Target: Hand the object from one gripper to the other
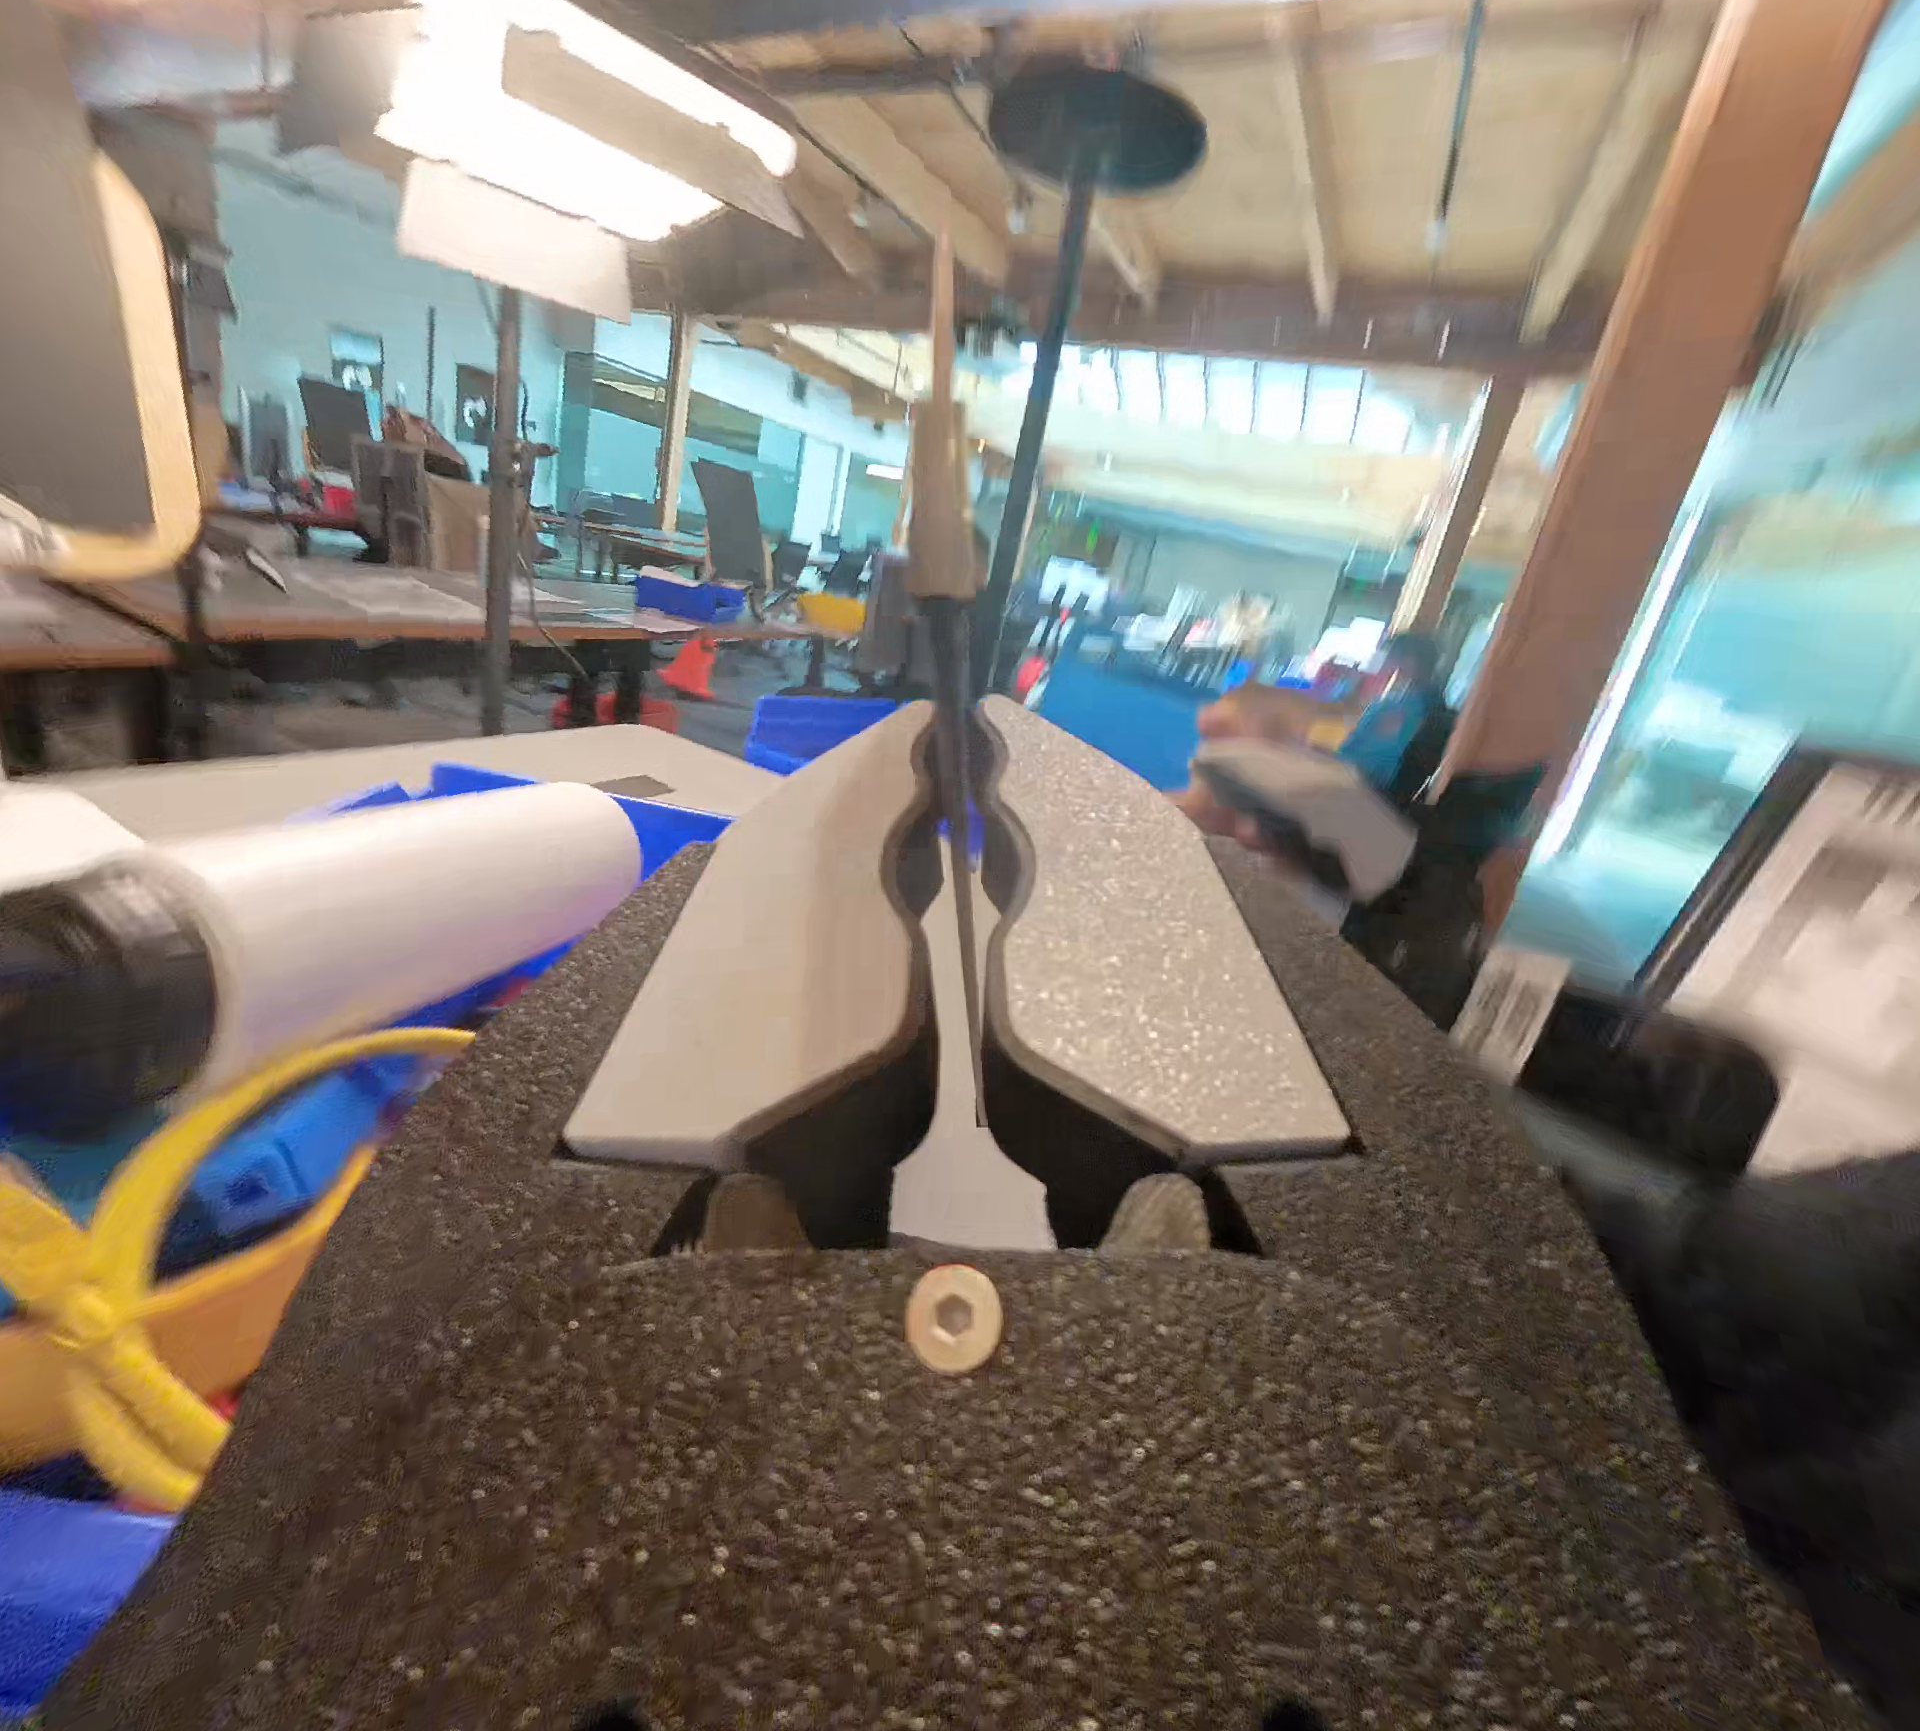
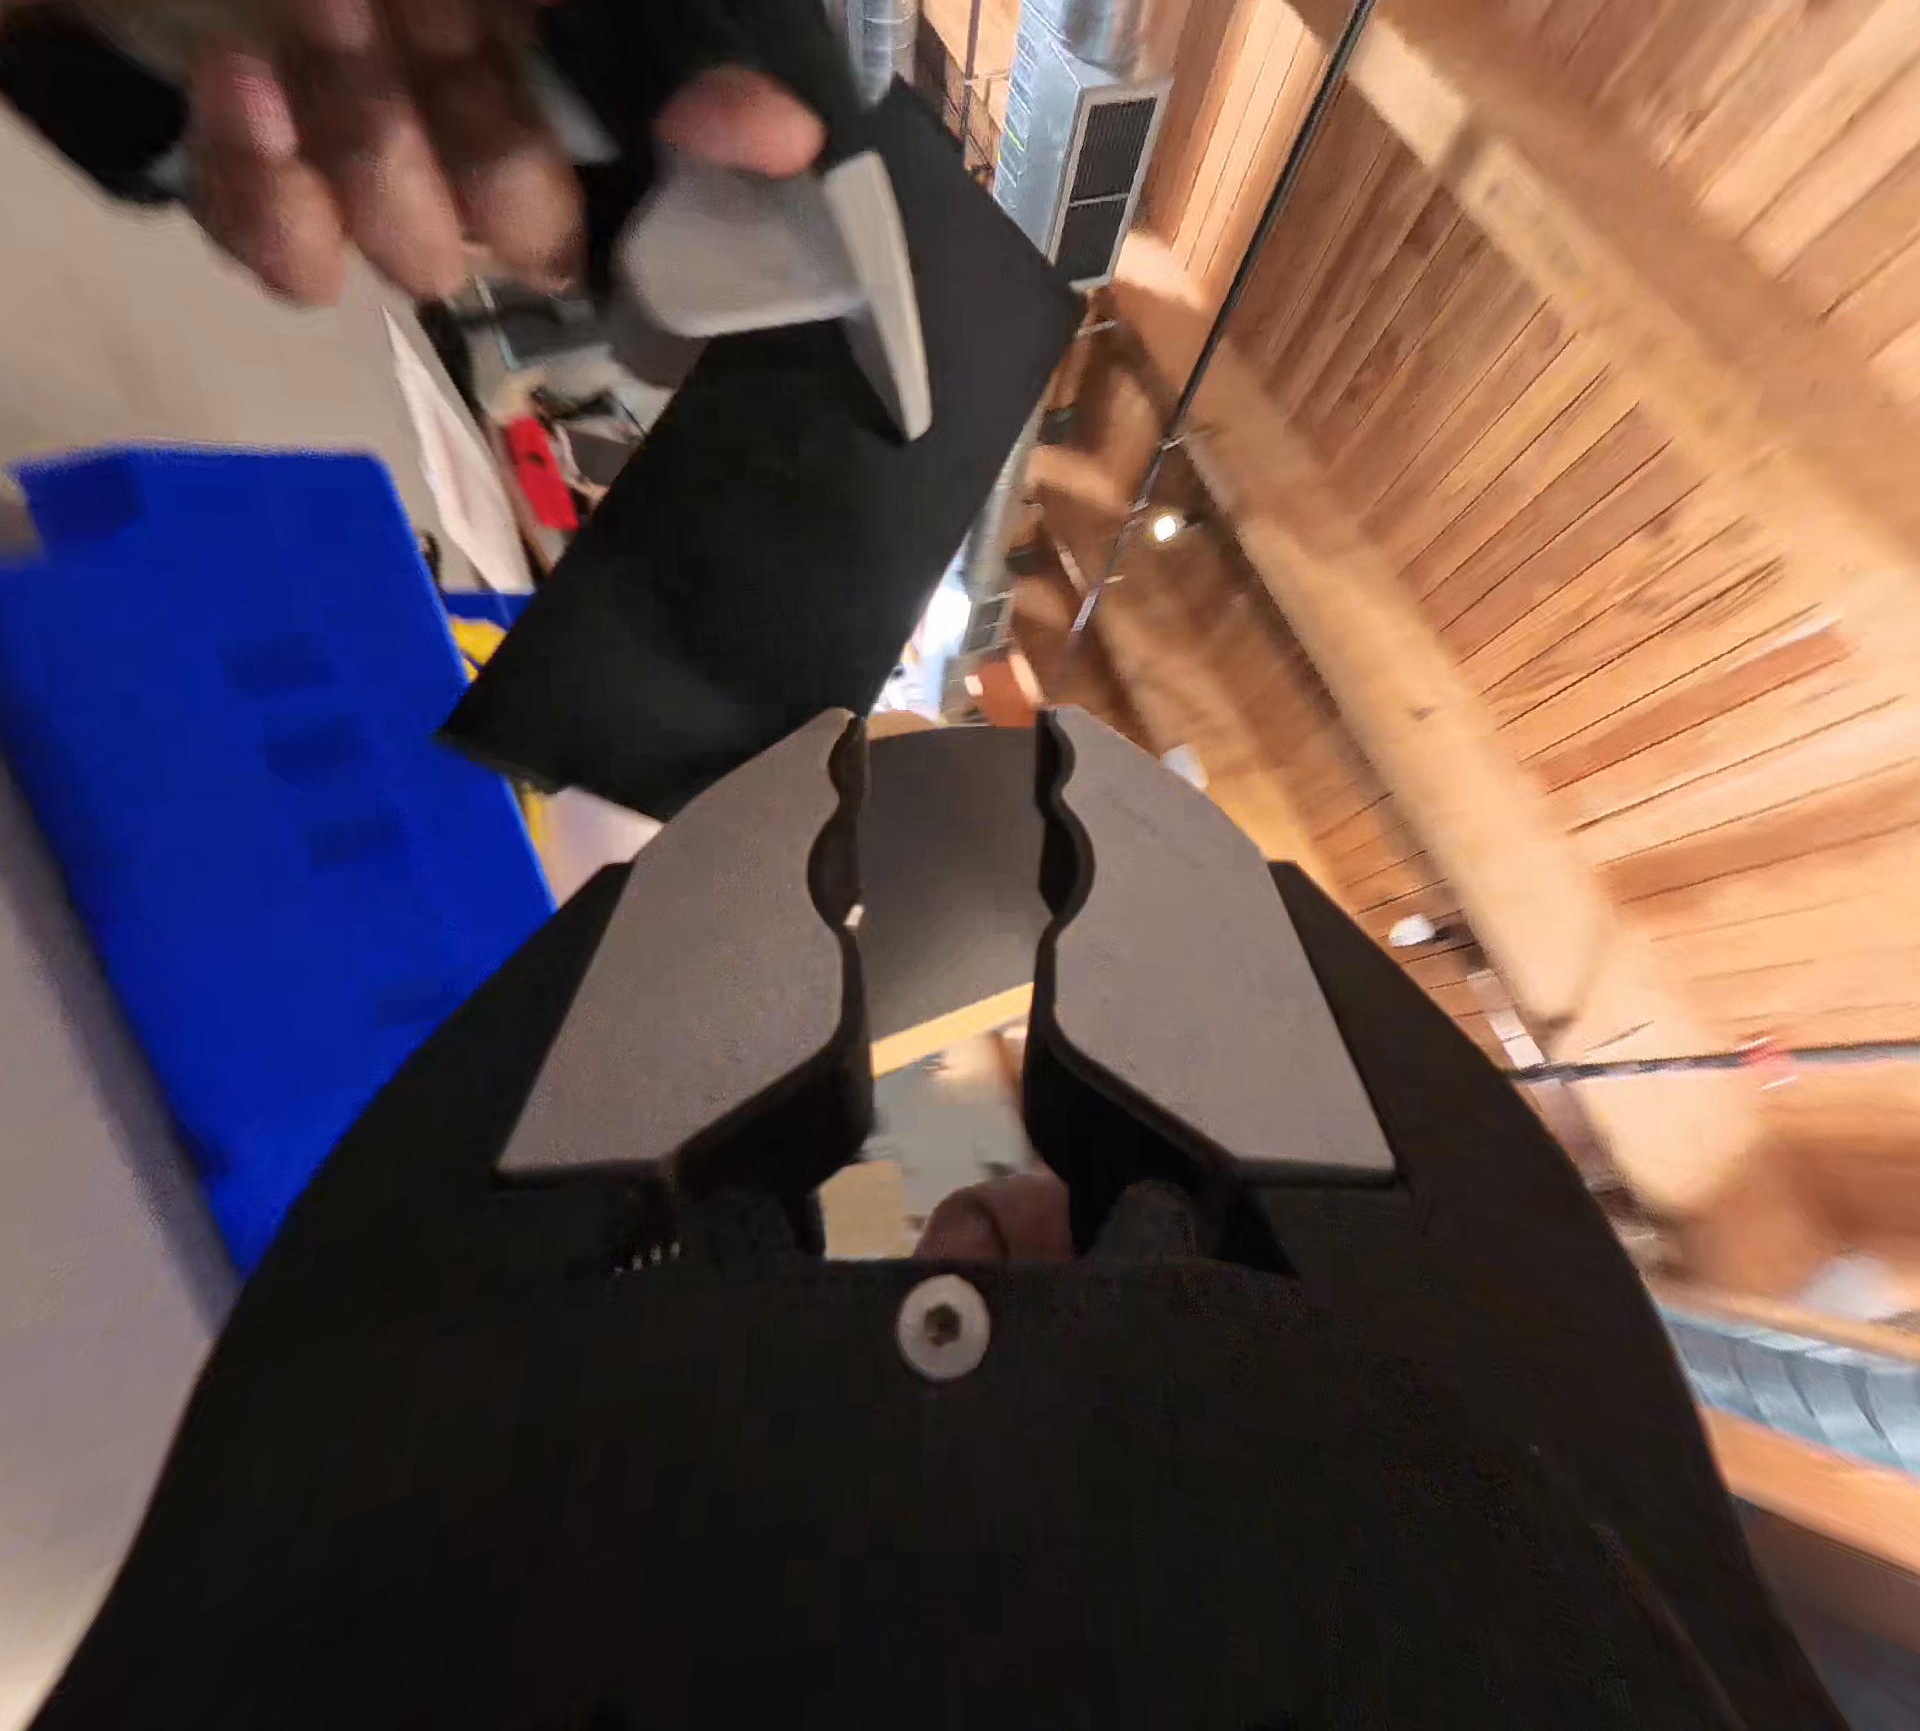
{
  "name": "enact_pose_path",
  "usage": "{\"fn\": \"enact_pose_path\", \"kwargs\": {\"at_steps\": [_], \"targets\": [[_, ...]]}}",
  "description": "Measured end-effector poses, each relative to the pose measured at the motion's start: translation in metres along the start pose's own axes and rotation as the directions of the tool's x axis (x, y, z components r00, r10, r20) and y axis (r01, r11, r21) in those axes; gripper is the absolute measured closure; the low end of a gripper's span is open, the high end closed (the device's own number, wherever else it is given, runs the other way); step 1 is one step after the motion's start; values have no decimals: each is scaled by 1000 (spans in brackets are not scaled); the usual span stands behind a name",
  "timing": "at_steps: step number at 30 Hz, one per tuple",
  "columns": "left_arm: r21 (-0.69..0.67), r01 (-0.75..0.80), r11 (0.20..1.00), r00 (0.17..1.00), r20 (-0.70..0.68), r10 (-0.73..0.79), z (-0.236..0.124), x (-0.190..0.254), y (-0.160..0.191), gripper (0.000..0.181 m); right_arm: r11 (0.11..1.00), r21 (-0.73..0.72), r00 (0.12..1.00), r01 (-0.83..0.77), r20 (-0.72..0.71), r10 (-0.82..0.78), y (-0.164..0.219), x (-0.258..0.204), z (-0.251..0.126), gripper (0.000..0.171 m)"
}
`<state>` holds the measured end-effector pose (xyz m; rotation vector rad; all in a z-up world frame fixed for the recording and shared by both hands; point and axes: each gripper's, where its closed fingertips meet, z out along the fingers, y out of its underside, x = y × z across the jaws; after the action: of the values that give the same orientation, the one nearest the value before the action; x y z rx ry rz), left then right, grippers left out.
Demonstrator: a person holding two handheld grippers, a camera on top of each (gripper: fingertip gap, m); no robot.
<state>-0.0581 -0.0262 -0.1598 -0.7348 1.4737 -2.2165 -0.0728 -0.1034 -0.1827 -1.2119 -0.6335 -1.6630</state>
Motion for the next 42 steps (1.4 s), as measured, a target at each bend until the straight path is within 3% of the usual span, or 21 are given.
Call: {"fn": "enact_pose_path", "kwargs": {"at_steps": [2, 5, 9, 10, 12, 15, 18, 20, 22, 24, 27, 29, 31, 32, 34, 36, 37, 39, 40, 42], "targets": [[74, 206, 976, 979, -9, -206, -4, -14, -5, 178, 986, -23, 986, 165, 9, -165, 3, -14, 3, 134], [136, 447, 884, 894, -82, -440, -9, -25, -8, 179, 962, -54, 962, 269, 66, -265, 11, -34, 8, 122], [40, 572, 819, 814, -149, -561, 0, -16, 8, 178, 940, -73, 943, 333, 1, -334, 7, -33, 14, 118], [8, 581, 814, 804, -161, -572, 3, -10, 13, 179, 941, -65, 943, 331, -21, -333, 3, -32, 14, 126], [-58, 582, 811, 792, -184, -582, 10, 1, 23, 177, 951, -50, 948, 304, -79, -307, -5, -24, 12, 163], [-46, 470, 882, 862, -192, -469, 14, 6, 20, 150, 989, -45, 989, 140, -34, -141, -3, -18, 12, 168], [1, 202, 979, 970, -140, -199, 10, 5, 8, 115, 983, -38, 984, -179, -7, 179, 5, -2, 10, 169], [3, -39, 999, 994, -101, 39, 4, 3, 4, 96, 900, -36, 899, -435, 47, 436, 11, 6, 8, 170], [-26, -254, 967, 965, -67, 252, -2, -2, 5, 89, 765, -34, 755, -643, 137, 641, 13, 9, 4, 169], [-55, -396, 917, 918, -64, 392, -7, -4, 8, 85, 585, -64, 546, -808, 291, 786, 8, 5, -1, 171], [-102, -478, 873, 876, -135, 464, -9, 2, 22, 85, 328, -141, 216, -934, 509, 834, -10, -4, -14, 170], [-139, -503, 853, 855, -226, 467, -11, 12, 38, 107, 216, -172, 86, -961, 556, 827, -14, -4, -16, 169], [-175, -527, 832, 828, -327, 456, -15, 21, 56, 163, 138, -204, 5, -969, 546, 838, -11, -5, -13, 169], [-195, -525, 828, 824, -361, 437, -17, 24, 63, 173, 125, -219, -11, -968, 531, 847, -7, -7, -12, 169], [-230, -475, 850, 852, -360, 379, -16, 23, 64, 174, 133, -229, 0, -964, 502, 865, -1, -9, -9, 167], [-247, -364, 898, 903, -330, 275, -13, 20, 57, 176, 196, -207, 108, -959, 371, 922, 17, -6, 1, 157], [-244, -296, 923, 928, -302, 218, -11, 18, 53, 177, 283, -175, 229, -943, 275, 934, 29, -1, 5, 152], [-216, -157, 964, 962, -253, 100, -7, 13, 42, 178, 551, -104, 545, -828, 84, 834, 47, 14, 6, 142], [-200, -85, 976, 971, -236, 37, -6, 11, 38, 178, 688, -83, 689, -721, 11, 724, 48, 21, 4, 137], [-172, 22, 985, 979, -198, -56, -3, 7, 32, 178, 896, -71, 898, -439, -52, 437, 38, 24, 0, 126]]}}
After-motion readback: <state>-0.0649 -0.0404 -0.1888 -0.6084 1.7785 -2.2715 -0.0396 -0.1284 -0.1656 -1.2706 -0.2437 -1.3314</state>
